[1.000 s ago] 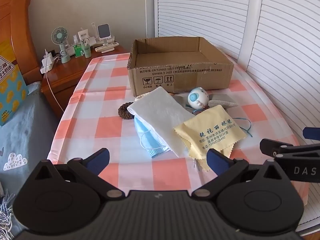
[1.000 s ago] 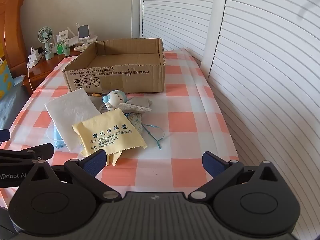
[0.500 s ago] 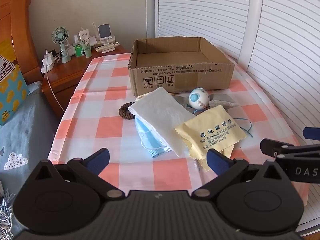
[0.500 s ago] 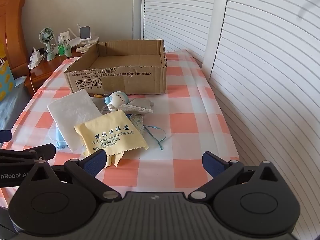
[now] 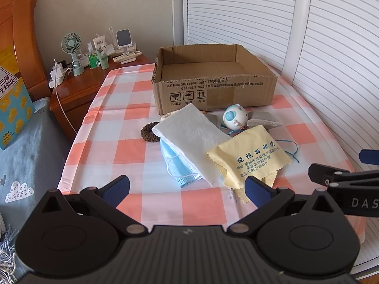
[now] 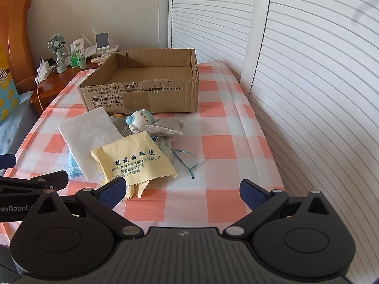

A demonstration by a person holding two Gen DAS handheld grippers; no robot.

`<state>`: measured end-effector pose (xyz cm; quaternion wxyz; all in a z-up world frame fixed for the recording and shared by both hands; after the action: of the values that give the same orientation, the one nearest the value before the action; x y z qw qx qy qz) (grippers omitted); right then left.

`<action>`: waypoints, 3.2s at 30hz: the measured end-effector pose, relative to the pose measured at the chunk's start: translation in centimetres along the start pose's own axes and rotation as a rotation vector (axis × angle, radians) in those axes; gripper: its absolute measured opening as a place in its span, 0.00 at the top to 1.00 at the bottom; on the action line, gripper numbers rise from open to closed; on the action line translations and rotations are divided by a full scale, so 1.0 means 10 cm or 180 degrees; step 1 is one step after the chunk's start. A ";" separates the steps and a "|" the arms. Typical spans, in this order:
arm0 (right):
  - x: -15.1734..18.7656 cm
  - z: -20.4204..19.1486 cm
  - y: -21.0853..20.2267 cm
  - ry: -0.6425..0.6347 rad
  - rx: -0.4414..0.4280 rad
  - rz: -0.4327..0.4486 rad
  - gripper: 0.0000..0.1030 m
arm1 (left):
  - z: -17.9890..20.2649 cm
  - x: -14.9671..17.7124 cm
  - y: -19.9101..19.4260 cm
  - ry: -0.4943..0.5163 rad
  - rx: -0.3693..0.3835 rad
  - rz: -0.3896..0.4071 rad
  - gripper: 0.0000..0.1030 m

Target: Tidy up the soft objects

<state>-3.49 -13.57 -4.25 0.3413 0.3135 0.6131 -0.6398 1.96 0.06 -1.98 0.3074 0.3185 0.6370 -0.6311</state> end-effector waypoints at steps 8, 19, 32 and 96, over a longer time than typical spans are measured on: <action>0.00 -0.01 0.00 0.0002 -0.0006 0.0005 0.00 | 0.00 -0.01 -0.01 0.0005 -0.0003 0.0009 0.01; -0.03 -0.03 -0.03 0.0007 -0.0021 0.0029 0.00 | 0.00 -0.02 -0.02 0.0010 -0.0004 0.0018 0.01; -0.04 -0.03 -0.04 0.0012 -0.0031 0.0039 0.00 | 0.00 -0.04 -0.03 0.0011 -0.0004 0.0020 0.01; -0.14 -0.42 1.26 -0.0288 -0.0241 -0.0363 0.00 | -0.66 -0.04 0.56 -0.0077 0.0043 0.0146 0.01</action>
<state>7.55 -9.49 -10.50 0.3433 0.2357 0.6377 -0.6480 6.77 6.63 -4.98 0.3274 0.3274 0.6215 -0.6319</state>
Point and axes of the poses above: each gripper's, at about its wrist camera, not at the fingertips, and y roughly the way its jaws point, z to its right, x to its underside, the point moved 3 cm from there along y, roughly the way its jaws point, and after that the axes turned 9 degrees about z, right-handed, at the moved point
